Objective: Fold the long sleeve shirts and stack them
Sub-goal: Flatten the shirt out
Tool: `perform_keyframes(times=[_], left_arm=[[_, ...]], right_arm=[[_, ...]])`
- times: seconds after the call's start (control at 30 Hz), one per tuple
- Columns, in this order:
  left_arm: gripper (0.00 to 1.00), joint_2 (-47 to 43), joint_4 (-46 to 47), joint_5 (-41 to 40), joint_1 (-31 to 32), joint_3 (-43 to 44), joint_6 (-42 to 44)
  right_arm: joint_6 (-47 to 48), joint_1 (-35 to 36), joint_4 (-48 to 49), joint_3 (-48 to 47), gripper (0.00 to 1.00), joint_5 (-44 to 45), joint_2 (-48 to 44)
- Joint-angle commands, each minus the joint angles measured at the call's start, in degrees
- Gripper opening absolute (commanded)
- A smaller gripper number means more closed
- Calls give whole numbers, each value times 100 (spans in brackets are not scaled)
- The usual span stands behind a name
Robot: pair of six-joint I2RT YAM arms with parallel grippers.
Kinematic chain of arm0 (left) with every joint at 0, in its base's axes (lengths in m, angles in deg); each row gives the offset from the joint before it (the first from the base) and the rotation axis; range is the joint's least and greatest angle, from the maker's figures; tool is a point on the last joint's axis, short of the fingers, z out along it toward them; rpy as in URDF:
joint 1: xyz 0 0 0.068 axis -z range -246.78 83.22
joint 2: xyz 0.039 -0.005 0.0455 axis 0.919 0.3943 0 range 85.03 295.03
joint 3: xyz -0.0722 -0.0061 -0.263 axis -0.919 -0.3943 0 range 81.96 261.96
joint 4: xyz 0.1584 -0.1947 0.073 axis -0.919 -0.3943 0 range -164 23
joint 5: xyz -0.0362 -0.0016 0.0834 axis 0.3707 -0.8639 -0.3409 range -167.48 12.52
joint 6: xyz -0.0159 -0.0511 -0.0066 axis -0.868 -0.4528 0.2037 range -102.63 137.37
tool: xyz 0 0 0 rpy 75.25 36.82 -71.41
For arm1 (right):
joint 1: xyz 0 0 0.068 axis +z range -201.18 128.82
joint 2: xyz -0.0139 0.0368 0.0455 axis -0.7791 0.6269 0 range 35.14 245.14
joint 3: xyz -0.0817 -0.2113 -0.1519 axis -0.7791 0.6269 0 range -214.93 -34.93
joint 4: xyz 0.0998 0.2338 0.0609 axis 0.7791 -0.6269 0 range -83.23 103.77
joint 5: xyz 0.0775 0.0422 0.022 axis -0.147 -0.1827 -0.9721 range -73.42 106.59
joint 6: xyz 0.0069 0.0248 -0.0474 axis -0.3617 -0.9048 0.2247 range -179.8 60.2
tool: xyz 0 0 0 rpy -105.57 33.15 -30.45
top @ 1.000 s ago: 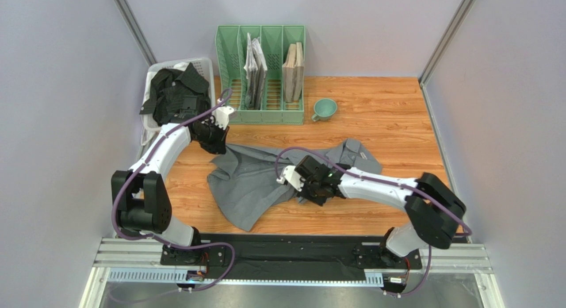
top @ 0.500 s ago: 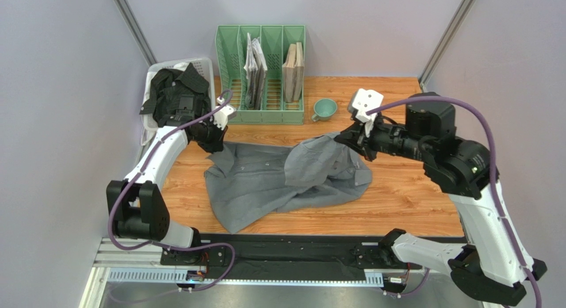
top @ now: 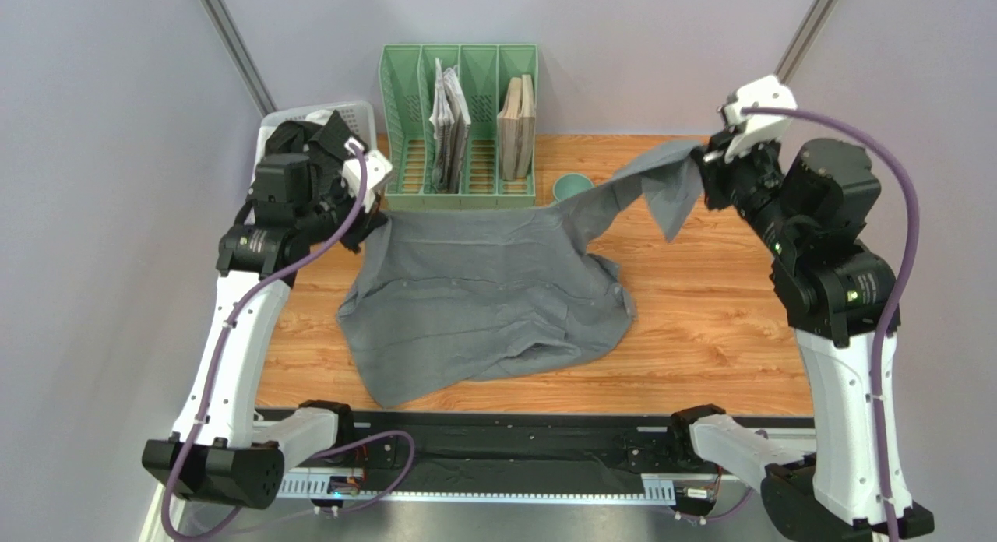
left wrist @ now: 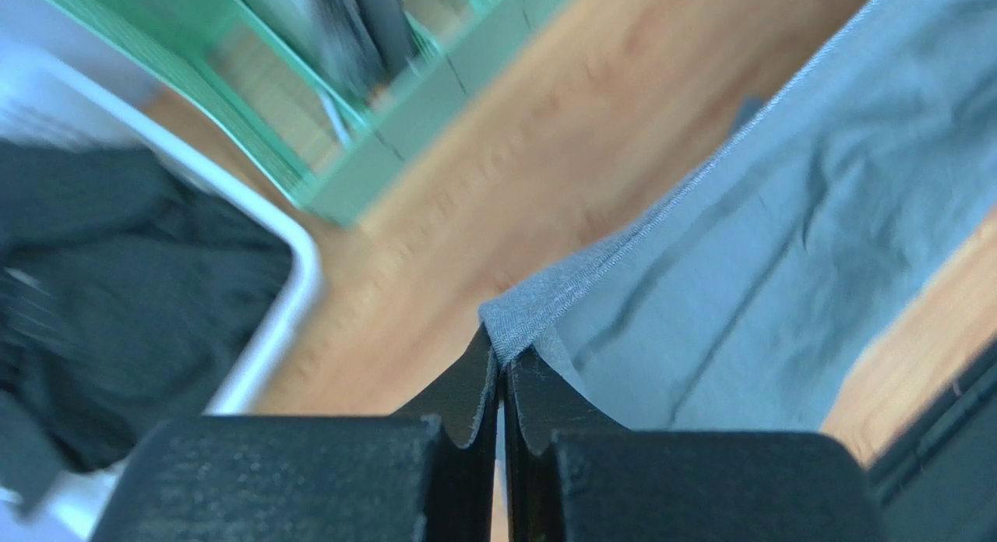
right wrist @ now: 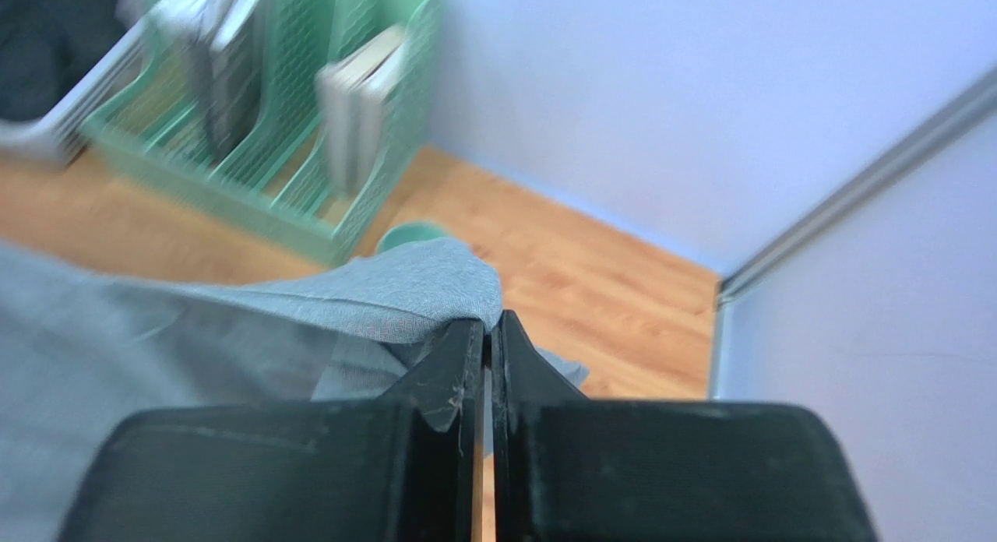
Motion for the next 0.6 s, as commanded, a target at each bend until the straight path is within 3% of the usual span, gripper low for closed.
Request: perform_keyframes(times=[0.0, 0.13, 0.17, 0.23, 0.33, 0.37, 0.4, 0.5, 0.57], left_arm=[[0, 848, 530, -58, 30, 1699, -559], [0, 1587, 223, 108, 39, 3609, -990], [0, 1597, 136, 222, 39, 4152, -982], [0, 1343, 47, 477, 39, 4386, -1052], [0, 501, 55, 1171, 48, 3888, -956], [0, 229, 47, 1329, 65, 3233, -816], [0, -305, -5, 1618, 118, 2861, -676], [0, -1255, -539, 1970, 276, 1410, 147], [0, -1522, -1076, 2043, 408, 586, 694]], right_arm=[[-566, -514, 1977, -919, 0, 865, 968], [-1060, -1103, 1417, -3954, 0, 531, 2042], [-1060, -1225, 1345, -4260, 0, 505, 2052], [-894, -1270, 1344, -4326, 0, 478, 1677], [-518, -1271, 1859, -3274, 0, 127, 193], [-385, -1271, 2011, -2417, 0, 126, -168], [-210, -1262, 2038, -2148, 0, 135, -737], [231, -1262, 1505, -1566, 0, 284, -1277], [503, -1262, 574, -1276, 0, 40, -1427]])
